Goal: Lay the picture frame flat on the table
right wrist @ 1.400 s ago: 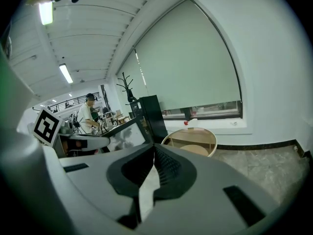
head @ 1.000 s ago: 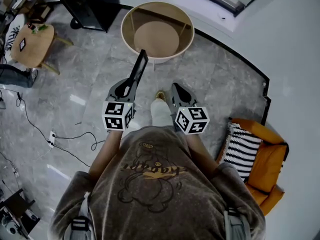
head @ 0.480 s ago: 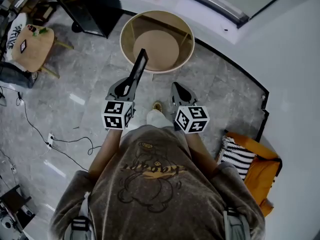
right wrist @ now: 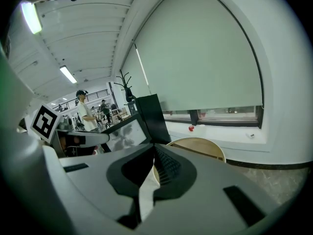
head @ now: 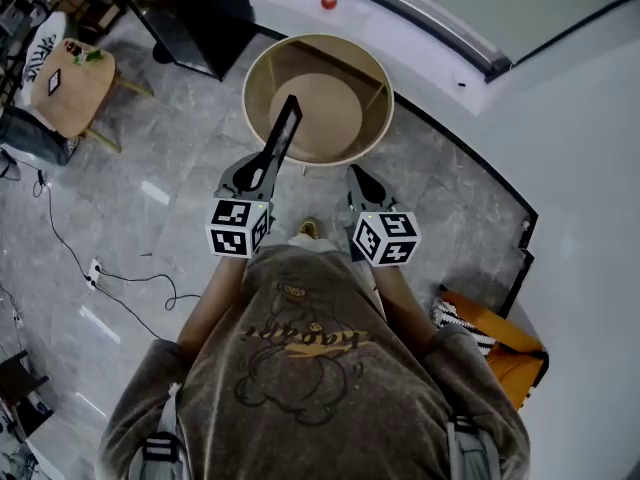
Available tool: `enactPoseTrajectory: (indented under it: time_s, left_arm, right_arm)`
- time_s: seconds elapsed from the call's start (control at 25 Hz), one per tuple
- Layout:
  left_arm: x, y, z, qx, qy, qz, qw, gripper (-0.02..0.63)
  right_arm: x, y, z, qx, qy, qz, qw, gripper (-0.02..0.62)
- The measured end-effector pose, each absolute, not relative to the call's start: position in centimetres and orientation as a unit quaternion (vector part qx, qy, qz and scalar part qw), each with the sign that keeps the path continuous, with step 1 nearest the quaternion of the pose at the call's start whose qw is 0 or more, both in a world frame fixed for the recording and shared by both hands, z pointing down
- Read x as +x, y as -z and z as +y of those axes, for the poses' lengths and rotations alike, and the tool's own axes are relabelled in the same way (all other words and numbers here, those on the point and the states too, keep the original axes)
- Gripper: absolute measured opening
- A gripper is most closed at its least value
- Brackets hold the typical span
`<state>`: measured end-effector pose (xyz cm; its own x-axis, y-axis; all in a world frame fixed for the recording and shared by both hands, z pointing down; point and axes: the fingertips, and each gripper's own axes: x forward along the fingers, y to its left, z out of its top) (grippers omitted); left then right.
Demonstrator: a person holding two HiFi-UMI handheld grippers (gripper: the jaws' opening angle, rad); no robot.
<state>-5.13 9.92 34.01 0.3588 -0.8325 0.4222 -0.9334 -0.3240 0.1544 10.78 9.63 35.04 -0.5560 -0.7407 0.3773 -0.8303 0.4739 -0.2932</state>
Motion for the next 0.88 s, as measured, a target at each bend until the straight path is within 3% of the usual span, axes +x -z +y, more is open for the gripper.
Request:
enactPoseTrajectory:
  time_s: [0.88]
  left_arm:
    - [-5.5,-34.8,1.6,0.812,-0.135,-0.536,0.189,0.082]
  right_arm:
    - [9.9,-36.5,2.3,0.473,-0.234,-0.843,0.103,0.018]
